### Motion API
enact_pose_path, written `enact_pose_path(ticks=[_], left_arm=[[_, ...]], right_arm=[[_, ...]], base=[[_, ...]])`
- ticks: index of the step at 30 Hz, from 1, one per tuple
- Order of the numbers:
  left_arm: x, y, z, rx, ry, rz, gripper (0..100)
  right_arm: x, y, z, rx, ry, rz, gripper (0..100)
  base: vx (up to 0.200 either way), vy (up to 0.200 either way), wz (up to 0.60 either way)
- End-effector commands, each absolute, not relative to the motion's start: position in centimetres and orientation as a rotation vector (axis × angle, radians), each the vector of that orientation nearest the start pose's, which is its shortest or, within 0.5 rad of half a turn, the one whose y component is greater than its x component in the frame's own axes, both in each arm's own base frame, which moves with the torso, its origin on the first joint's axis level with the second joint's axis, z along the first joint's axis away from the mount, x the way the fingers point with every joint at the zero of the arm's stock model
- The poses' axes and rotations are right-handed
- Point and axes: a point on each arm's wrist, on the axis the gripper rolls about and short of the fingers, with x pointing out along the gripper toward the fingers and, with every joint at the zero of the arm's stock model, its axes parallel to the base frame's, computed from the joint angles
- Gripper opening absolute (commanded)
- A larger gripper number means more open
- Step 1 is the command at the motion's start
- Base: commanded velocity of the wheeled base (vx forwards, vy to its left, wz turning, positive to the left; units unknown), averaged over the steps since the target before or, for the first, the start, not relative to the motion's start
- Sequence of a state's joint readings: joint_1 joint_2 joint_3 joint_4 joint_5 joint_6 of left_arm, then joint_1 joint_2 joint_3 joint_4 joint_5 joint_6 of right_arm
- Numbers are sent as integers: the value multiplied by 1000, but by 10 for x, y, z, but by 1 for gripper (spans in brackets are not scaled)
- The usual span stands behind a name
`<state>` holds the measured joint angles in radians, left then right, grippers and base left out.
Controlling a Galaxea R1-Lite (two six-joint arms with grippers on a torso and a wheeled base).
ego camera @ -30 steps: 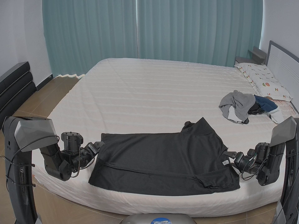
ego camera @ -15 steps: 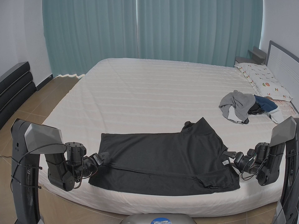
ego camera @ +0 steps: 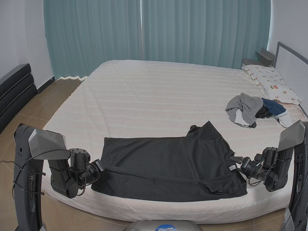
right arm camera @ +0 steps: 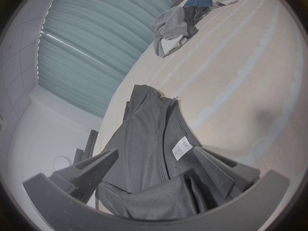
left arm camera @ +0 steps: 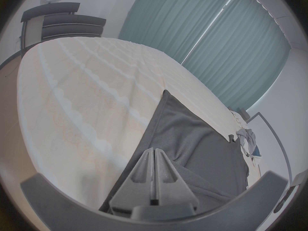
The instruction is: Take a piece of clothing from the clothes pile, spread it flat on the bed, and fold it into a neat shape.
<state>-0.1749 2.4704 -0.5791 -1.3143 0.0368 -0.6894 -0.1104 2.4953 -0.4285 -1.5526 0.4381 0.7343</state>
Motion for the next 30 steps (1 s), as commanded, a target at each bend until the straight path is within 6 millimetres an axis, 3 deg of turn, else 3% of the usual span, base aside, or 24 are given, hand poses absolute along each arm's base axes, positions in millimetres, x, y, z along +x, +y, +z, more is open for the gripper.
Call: enact_pose_path(ticks=[1, 12, 15, 21, 30], left_arm=[[331, -57, -61, -602, 599, 88, 0], [331, -54, -58, -604, 570, 132, 0], [330, -53, -57, -605, 571, 136, 0], [326, -51, -56, -603, 580, 141, 0], [323, -51, -56, -621, 588, 150, 0]], right_arm=[[310, -24, -57, 845, 586, 132, 100], [307, -23, -51, 811, 575, 144, 100], [297, -21, -41, 751, 573, 156, 100], [290, -22, -44, 633, 590, 187, 100], [290, -15, -55, 595, 629, 248, 100]], base=[[0, 0, 0], [0, 0, 0], [0, 0, 0], [0, 0, 0], [0, 0, 0]])
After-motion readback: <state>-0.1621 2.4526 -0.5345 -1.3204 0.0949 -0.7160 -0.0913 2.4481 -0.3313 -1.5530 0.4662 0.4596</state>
